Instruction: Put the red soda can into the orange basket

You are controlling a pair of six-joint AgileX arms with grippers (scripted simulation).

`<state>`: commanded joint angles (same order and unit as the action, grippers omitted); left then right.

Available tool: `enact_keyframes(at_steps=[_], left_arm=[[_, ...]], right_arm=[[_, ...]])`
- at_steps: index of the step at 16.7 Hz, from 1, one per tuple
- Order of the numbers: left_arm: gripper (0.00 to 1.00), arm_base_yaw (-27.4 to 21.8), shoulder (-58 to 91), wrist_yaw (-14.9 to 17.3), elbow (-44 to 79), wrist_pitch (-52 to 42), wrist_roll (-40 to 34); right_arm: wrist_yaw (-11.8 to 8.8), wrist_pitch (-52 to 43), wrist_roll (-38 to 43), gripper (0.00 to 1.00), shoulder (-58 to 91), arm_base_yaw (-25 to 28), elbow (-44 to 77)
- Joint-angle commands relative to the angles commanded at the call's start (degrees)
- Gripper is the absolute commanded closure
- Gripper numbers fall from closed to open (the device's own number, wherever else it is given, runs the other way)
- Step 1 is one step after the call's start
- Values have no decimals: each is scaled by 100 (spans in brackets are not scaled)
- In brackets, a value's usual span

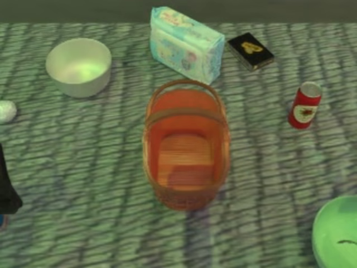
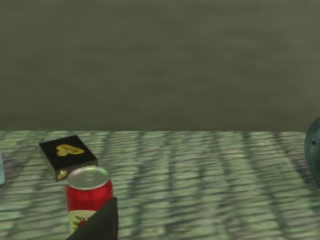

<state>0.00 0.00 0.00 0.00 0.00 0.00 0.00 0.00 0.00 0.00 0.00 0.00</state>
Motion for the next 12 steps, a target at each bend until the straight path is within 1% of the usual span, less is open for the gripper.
enact_keyframes(at_steps=[3, 6, 9, 12], left_arm=[[0, 0, 0, 0, 0, 0, 0], [0, 0, 0, 0, 0, 0, 0], [0, 0, 0, 0, 0, 0, 0], [0, 0, 0, 0, 0, 0, 0]], right_arm=[[-6, -39, -16, 0, 56, 12, 55], [-37, -402, -163, 0, 587, 99, 577], [-52, -1091, -434, 0, 1658, 219, 1600], [-46, -2039, -798, 0, 3229, 355, 3020]])
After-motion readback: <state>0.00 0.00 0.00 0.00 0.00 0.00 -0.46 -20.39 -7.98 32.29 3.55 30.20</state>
